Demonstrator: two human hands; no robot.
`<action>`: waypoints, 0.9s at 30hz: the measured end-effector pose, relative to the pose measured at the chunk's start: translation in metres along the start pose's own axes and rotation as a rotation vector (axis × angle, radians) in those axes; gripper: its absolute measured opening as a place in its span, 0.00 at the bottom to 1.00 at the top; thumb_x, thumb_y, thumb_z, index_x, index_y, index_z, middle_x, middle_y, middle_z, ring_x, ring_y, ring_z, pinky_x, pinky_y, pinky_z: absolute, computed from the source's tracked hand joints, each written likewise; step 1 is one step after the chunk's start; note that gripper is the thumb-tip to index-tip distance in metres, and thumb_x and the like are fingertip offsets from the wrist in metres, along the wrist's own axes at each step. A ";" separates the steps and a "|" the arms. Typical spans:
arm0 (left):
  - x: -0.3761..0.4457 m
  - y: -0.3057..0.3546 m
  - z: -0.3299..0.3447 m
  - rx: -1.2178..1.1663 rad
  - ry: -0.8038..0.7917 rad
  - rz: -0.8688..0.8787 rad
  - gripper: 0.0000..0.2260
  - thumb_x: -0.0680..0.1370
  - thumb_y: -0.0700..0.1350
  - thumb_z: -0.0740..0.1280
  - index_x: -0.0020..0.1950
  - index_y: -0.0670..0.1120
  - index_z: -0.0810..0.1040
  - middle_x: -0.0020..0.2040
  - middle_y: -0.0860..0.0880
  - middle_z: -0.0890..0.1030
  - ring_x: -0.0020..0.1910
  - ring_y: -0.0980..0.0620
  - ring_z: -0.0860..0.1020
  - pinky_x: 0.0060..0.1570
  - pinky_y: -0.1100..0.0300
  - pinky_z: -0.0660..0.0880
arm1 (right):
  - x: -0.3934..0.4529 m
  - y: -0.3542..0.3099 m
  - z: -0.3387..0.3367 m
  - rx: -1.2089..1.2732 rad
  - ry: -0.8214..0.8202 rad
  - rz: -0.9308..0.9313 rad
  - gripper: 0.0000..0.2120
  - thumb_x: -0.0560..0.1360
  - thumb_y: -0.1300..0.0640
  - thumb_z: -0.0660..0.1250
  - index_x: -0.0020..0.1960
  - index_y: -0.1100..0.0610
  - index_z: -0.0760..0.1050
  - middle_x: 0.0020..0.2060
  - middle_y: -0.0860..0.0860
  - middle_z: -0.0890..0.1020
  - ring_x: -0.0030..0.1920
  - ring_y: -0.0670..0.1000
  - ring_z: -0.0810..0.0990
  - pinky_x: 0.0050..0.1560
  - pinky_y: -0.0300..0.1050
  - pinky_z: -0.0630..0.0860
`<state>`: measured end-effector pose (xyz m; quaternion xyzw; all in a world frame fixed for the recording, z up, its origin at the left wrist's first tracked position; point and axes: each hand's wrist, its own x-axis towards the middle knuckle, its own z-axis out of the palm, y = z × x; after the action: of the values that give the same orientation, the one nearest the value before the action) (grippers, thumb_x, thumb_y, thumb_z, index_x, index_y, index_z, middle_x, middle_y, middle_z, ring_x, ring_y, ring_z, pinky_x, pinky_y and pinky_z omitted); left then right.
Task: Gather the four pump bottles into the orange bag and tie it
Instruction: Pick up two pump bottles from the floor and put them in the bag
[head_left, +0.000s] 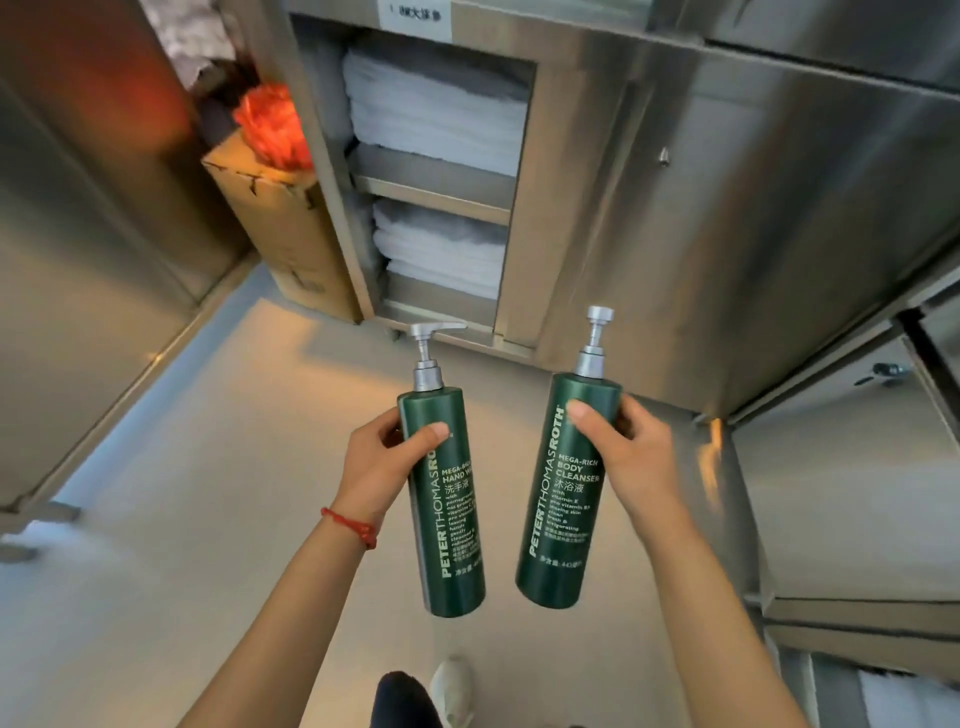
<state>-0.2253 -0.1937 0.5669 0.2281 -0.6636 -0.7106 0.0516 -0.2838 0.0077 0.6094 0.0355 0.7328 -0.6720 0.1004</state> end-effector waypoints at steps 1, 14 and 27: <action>-0.002 0.010 -0.013 -0.014 0.027 0.016 0.08 0.65 0.43 0.73 0.42 0.49 0.79 0.37 0.52 0.81 0.34 0.61 0.79 0.32 0.71 0.74 | -0.001 -0.009 0.014 0.000 -0.029 -0.009 0.06 0.69 0.62 0.70 0.40 0.52 0.77 0.28 0.44 0.82 0.29 0.36 0.77 0.30 0.29 0.72; -0.024 0.081 -0.195 -0.066 0.487 0.112 0.12 0.63 0.48 0.73 0.44 0.49 0.78 0.40 0.50 0.81 0.38 0.55 0.79 0.31 0.72 0.73 | 0.013 -0.087 0.205 -0.083 -0.501 -0.133 0.06 0.69 0.59 0.71 0.44 0.52 0.77 0.38 0.48 0.82 0.34 0.39 0.80 0.34 0.31 0.75; 0.102 0.144 -0.285 -0.010 0.614 0.110 0.15 0.62 0.53 0.72 0.45 0.51 0.77 0.43 0.51 0.81 0.42 0.54 0.79 0.38 0.64 0.73 | 0.147 -0.137 0.354 -0.062 -0.663 -0.169 0.05 0.70 0.59 0.70 0.44 0.52 0.77 0.39 0.50 0.83 0.36 0.41 0.81 0.35 0.31 0.75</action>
<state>-0.2374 -0.5108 0.6757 0.3955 -0.6248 -0.6080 0.2890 -0.4185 -0.3683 0.6880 -0.2486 0.6807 -0.6306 0.2779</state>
